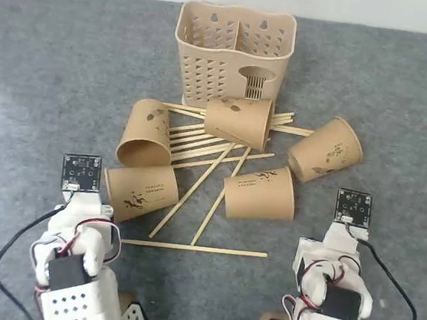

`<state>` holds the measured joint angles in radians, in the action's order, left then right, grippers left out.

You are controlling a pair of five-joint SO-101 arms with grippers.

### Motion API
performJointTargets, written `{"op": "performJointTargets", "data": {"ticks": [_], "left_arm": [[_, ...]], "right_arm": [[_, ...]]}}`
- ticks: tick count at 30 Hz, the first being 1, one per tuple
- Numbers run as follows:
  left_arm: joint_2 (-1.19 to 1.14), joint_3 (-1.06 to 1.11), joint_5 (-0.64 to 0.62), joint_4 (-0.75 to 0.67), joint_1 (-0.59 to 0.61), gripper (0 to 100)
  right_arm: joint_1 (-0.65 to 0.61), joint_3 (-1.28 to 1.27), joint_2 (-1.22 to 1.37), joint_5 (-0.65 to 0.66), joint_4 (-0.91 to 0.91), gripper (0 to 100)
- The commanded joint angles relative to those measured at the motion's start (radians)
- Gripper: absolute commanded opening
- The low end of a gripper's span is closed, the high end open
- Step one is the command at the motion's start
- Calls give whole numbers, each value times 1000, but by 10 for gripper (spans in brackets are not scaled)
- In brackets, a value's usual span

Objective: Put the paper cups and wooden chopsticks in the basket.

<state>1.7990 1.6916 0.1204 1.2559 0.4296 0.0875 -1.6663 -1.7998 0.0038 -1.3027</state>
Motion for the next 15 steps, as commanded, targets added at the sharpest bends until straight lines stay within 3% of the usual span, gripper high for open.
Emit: {"op": "performJointTargets", "data": {"ticks": [1, 11, 15], "left_arm": [[18, -7, 14, 5, -5, 13], [18, -7, 11, 5, -11, 15], [20, -7, 14, 5, -74, 16]], "right_arm": [[-4, -15, -2, 17, -1, 8], [-10, -15, -2, 17, 2, 8], [-8, -15, -2, 17, -1, 9]]}}
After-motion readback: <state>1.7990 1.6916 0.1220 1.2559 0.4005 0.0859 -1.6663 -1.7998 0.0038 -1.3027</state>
